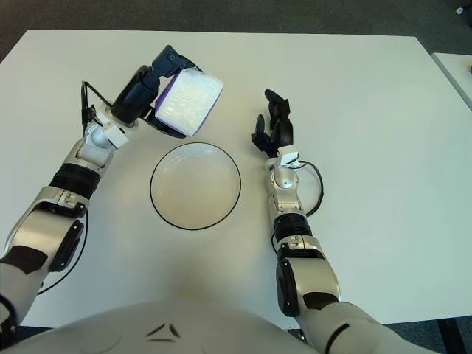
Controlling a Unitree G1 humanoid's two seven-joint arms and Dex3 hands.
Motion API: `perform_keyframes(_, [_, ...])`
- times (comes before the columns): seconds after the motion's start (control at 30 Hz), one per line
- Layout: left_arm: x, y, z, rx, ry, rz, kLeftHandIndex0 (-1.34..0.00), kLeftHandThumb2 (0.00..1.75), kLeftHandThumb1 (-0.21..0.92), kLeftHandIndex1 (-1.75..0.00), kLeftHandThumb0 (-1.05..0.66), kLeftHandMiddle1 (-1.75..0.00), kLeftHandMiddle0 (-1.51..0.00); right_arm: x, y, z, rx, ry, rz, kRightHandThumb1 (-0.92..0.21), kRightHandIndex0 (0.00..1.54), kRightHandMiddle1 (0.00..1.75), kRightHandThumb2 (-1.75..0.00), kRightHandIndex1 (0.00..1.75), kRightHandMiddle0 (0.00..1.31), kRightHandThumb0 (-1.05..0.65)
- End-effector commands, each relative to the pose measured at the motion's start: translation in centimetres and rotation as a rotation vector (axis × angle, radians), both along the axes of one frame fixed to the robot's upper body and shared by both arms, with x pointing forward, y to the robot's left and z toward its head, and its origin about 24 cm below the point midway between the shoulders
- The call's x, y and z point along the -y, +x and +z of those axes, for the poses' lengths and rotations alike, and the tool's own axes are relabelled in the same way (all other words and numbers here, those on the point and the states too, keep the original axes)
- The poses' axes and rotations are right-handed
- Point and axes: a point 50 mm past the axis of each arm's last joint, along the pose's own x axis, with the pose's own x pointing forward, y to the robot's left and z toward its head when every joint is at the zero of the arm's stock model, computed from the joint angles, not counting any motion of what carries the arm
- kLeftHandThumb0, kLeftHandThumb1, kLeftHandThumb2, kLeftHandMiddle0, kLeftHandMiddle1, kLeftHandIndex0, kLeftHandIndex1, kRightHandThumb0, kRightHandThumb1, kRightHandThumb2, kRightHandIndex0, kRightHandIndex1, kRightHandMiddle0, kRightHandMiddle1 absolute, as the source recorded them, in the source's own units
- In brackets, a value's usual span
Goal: Put the tissue paper into the plate.
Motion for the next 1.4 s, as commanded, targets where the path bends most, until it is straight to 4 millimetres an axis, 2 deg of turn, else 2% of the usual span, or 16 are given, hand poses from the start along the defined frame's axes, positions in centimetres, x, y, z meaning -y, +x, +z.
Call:
perform_keyframes(0.0, [0.0, -0.6, -0.5, -0.002, 0.020, -0.014, -0.63, 1.34, 0.30, -1.75, -0.48, -1.75, -1.24, 1.9, -4.7, -7.7, -0.282, -0.037, -0.056, -0.92, 0.28, 0.74, -0.79, 0.28, 0.00, -0.52])
perform_keyframes(0.73, [0.9, -1.9, -1.3, 0.049, 0.142, -0.082, -0.61, 1.30, 0.32, -1.75, -0.48, -1.75, -1.20, 2.0, -4.6, -7.8, -0.299, -0.045, -0.061, -0.92, 0.27, 0.75, -0.77, 0.28, 0.00, -0.56])
perform_keyframes(1.37, [0.8, -2.3, -1.9, 0.113, 0.313, -0.075, -0.61, 1.30, 0.33, -1.75, -0.48, -1.75, -1.19, 1.7, -4.6, -7.7, -0.282, -0.022, -0.056, -0.92, 0.25, 0.75, -0.79, 0.29, 0.00, -0.54])
